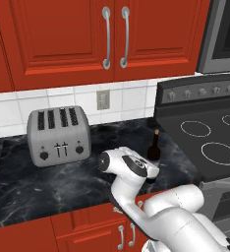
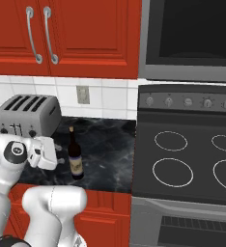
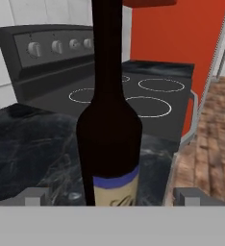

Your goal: There is a wine glass and glass cup on the dining counter. Place the wine bottle next to the wine glass and the juice bottle next to the glass cup.

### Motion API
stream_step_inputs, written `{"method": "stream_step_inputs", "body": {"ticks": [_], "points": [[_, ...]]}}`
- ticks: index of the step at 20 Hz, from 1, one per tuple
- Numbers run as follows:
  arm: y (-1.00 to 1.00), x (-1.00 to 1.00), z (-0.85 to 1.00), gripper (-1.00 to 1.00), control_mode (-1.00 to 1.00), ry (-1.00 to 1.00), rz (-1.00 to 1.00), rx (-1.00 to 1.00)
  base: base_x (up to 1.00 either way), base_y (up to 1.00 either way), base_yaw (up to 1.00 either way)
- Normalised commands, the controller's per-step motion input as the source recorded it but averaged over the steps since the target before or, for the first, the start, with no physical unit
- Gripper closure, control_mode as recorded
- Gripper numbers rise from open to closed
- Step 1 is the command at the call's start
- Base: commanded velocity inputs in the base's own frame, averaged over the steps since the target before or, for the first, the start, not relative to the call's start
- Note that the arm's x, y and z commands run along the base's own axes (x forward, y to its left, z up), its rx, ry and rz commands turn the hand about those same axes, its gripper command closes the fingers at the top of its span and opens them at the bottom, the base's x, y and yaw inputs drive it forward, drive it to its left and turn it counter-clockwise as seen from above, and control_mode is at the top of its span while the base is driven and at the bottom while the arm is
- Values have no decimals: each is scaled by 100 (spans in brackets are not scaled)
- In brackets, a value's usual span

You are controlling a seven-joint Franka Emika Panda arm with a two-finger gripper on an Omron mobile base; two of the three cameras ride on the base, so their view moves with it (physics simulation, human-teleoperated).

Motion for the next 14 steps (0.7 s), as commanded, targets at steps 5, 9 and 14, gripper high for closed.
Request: {"method": "stream_step_inputs", "body": {"ticks": [5, 9, 14], "points": [[-3, 7, -11, -100, -100, 0, 0, 0, 0, 0, 0], [-2, 12, -9, -100, -100, 0, 0, 0, 0, 0, 0], [-8, 13, -6, -100, -100, 0, 0, 0, 0, 0, 0]]}}
